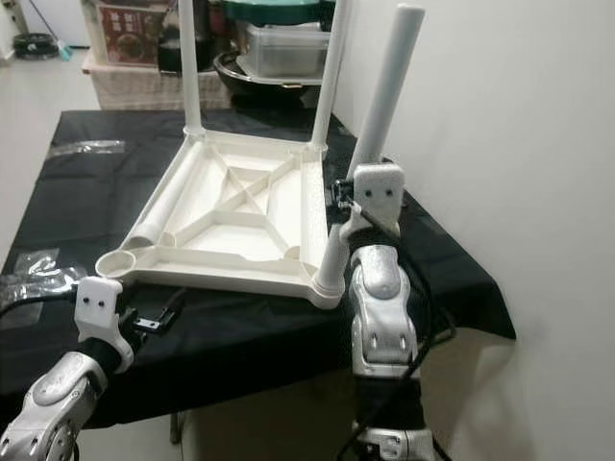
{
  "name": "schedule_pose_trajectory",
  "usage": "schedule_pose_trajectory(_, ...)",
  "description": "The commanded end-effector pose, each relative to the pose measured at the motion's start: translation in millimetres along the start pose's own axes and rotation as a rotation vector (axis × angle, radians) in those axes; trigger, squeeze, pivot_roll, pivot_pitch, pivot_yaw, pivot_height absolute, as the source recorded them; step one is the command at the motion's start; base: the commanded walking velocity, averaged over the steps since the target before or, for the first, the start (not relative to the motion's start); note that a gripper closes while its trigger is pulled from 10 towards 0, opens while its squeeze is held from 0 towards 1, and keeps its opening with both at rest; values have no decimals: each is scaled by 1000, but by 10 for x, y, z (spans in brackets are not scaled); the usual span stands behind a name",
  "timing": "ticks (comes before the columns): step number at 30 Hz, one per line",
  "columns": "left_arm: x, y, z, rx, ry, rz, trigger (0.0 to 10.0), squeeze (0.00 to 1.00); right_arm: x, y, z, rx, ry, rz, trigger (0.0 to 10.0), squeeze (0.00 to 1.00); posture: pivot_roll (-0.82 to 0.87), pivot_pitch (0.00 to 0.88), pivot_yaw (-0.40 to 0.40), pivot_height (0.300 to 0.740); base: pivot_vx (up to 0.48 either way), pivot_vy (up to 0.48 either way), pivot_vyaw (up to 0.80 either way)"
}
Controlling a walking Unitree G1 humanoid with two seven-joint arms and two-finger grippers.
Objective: Building children table
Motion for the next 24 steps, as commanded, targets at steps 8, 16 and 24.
schedule_pose_trajectory(8, -24, -40, 39, 14, -13, 10, 10000, 0, 700, -634, -146, 326, 764, 85, 10000, 0, 55, 0, -120, 740, 0, 0, 0)
schedule_pose_trajectory(16, 50, -18, -7, 8, 11, 21, 10000, 0, 955, -810, -138, 399, 964, 116, 2353, 0, 90, 0, -142, 740, 0, 0, 0)
schedule_pose_trajectory(24, 46, -27, -39, 10, 18, 19, 10000, 0, 855, -713, 121, 268, 730, 133, 0, 0, 81, 0, -139, 740, 0, 0, 0)
Point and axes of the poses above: a point about 5 cm out from each wrist's last joint towards the gripper, its own z axis pointing out of the wrist towards the gripper, its own y axis along the axis of the wrist's last joint, x = y × z, the point moved 6 cm from there along z, pointing out of the wrist towards the gripper, and after that the axes turned 6 degrees about z, right-handed, at the moved point
